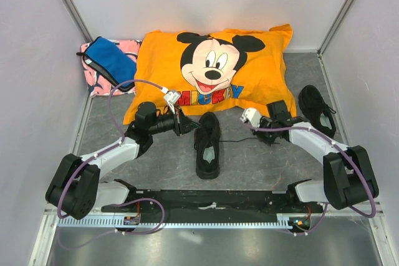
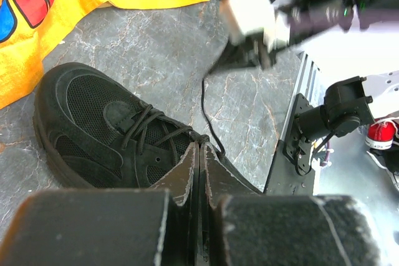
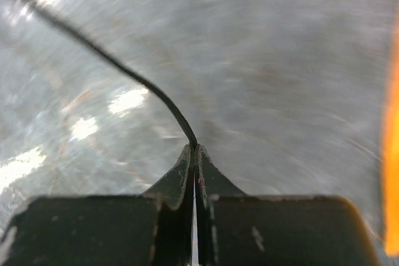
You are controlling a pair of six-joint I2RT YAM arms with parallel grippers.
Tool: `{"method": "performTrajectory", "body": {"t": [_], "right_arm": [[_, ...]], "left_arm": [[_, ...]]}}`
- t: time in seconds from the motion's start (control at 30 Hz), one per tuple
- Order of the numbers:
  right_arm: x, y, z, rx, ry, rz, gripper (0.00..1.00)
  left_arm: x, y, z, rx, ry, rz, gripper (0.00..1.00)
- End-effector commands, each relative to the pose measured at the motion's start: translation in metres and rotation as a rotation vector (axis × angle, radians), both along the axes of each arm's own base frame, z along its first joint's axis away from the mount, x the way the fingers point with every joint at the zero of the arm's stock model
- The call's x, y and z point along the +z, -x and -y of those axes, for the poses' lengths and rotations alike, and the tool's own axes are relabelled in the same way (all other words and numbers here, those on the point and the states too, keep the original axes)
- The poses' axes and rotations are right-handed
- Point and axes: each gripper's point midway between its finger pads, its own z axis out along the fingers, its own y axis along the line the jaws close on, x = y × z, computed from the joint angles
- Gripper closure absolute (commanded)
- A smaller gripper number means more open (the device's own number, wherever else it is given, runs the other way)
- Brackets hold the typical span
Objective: Tie the shoes
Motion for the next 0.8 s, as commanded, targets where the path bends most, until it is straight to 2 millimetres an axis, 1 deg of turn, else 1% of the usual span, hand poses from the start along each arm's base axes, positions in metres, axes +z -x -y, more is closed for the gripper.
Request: {"method": "performTrajectory", "body": {"t": [0.0, 0.07, 0.1, 0.17, 0.2, 0.23, 0.27, 0.3, 0.33, 0.37, 0.4, 0.43, 0.47, 0.5, 0.53, 0.57, 0.6, 0.63, 0.7, 0.73, 0.77], "right_arm": [[0.075, -0.066, -0.015, -0.148, -0.181, 0.16, 1.0], [0.097, -0.079, -0.026, -0.145, -0.249, 0.192, 1.0], [0.117, -0.09, -0.033, -0.135, -0.283, 0.229, 1.0], [0.13, -0.097, -0.048, -0.105, -0.337, 0.231, 1.0], [0.145, -0.106, -0.055, -0.095, -0.354, 0.257, 1.0], [0.144, -0.106, -0.067, -0.064, -0.359, 0.246, 1.0], [0.147, -0.109, -0.076, -0.043, -0.37, 0.246, 1.0], [0.157, -0.114, -0.085, -0.029, -0.386, 0.262, 1.0], [0.152, -0.112, -0.102, 0.006, -0.392, 0.239, 1.0], [0.153, -0.113, -0.112, 0.025, -0.398, 0.234, 1.0], [0.161, -0.109, -0.132, 0.064, -0.422, 0.234, 1.0], [0.156, -0.111, -0.144, 0.076, -0.429, 0.221, 1.0], [0.158, -0.109, -0.154, 0.09, -0.439, 0.222, 1.0], [0.166, -0.107, -0.172, 0.126, -0.457, 0.237, 1.0], [0.162, -0.106, -0.181, 0.126, -0.464, 0.221, 1.0], [0.168, -0.106, -0.192, 0.139, -0.479, 0.232, 1.0], [0.17, -0.105, -0.2, 0.148, -0.49, 0.231, 1.0], [0.169, -0.101, -0.214, 0.168, -0.499, 0.223, 1.0], [0.179, -0.098, -0.235, 0.178, -0.541, 0.221, 1.0], [0.175, -0.097, -0.243, 0.18, -0.55, 0.199, 1.0], [0.18, -0.096, -0.25, 0.167, -0.576, 0.182, 1.0]], "left_arm": [[0.011, -0.005, -0.001, 0.011, 0.03, 0.05, 0.98], [0.014, -0.005, 0.0, 0.009, 0.034, 0.053, 0.98], [0.013, -0.005, 0.001, 0.006, 0.034, 0.053, 0.99], [0.015, -0.005, 0.001, 0.002, 0.037, 0.059, 0.99], [0.015, -0.004, 0.001, -0.002, 0.037, 0.06, 0.98], [0.015, -0.004, 0.001, -0.003, 0.037, 0.066, 0.99], [0.015, -0.003, 0.001, -0.008, 0.037, 0.066, 0.98], [0.014, -0.003, 0.001, -0.009, 0.036, 0.064, 0.98], [0.014, -0.002, 0.001, -0.012, 0.038, 0.063, 0.98], [0.014, -0.003, 0.001, -0.012, 0.039, 0.061, 0.98], [0.014, -0.002, 0.001, -0.015, 0.04, 0.062, 0.98], [0.015, -0.002, 0.002, -0.018, 0.041, 0.066, 0.98], [0.015, -0.002, 0.002, -0.018, 0.041, 0.068, 0.98], [0.016, -0.002, 0.002, -0.019, 0.042, 0.069, 0.98], [0.018, -0.001, 0.003, -0.027, 0.044, 0.074, 0.98], [0.018, -0.002, 0.002, -0.026, 0.045, 0.075, 0.99], [0.018, -0.001, 0.002, -0.027, 0.044, 0.074, 0.98], [0.018, -0.001, 0.003, -0.03, 0.045, 0.072, 0.98], [0.018, 0.0, 0.002, -0.032, 0.046, 0.074, 0.99], [0.017, 0.0, 0.003, -0.032, 0.045, 0.071, 0.98], [0.017, 0.0, 0.003, -0.031, 0.045, 0.069, 0.98]]}}
